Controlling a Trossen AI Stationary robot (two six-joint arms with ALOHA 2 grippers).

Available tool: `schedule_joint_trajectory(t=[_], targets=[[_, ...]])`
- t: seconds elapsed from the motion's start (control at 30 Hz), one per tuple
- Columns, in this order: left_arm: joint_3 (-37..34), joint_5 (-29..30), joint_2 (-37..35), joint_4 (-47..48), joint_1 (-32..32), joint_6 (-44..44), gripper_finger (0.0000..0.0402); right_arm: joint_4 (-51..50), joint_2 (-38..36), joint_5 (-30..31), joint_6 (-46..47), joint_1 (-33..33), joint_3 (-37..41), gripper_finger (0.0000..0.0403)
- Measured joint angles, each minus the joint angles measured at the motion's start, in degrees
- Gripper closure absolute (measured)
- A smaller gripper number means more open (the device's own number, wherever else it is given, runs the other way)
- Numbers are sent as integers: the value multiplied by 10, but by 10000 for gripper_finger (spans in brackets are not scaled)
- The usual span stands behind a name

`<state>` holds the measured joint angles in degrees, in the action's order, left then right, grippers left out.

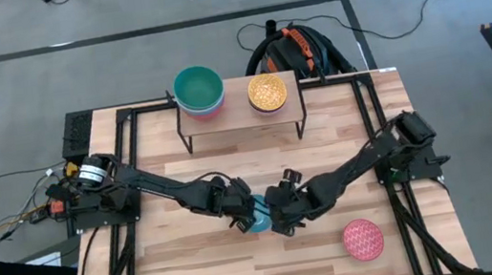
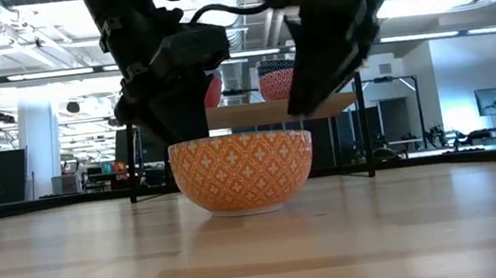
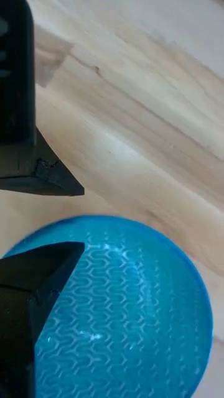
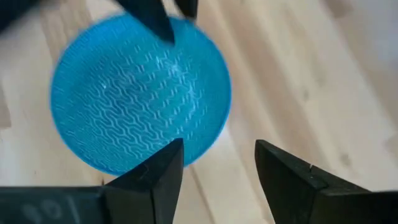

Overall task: Place and stack bowls onto a shelf
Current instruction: Stack the light blue patterned bowl on top of the yellow patterned bowl on the shelf

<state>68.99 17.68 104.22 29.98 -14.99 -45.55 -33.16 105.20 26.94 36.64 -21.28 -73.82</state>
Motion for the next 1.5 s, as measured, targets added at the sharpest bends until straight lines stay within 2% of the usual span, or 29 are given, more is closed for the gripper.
schedule_joint_trajectory(t=[0.13,0.33,0.43,0.53,0.7,0.87,1.1,1.23,1.37,1.5], targets=[[0,-14,0,-16,4,13,288,-14,-28,42,-12,-16,0,182],[1,-5,3,-10,23,13,288,-32,-63,47,-6,-17,0,182],[1,-19,9,-10,33,16,292,-33,-75,47,-5,-16,0,182],[2,-37,18,-21,40,20,316,-39,-87,47,4,-16,0,182],[1,-52,18,-30,44,31,388,-69,-118,47,28,-16,0,182],[31,-59,18,-20,55,63,397,-103,-169,52,57,-16,0,182],[117,-47,18,-3,89,143,399,-153,-255,86,113,-16,-1,182],[203,-47,18,37,120,204,399,-182,-305,105,172,-15,-1,182],[311,-8,18,93,161,264,400,-209,-344,113,206,-19,-1,182],[397,36,18,108,217,309,401,-223,-364,125,209,-16,-1,182]])
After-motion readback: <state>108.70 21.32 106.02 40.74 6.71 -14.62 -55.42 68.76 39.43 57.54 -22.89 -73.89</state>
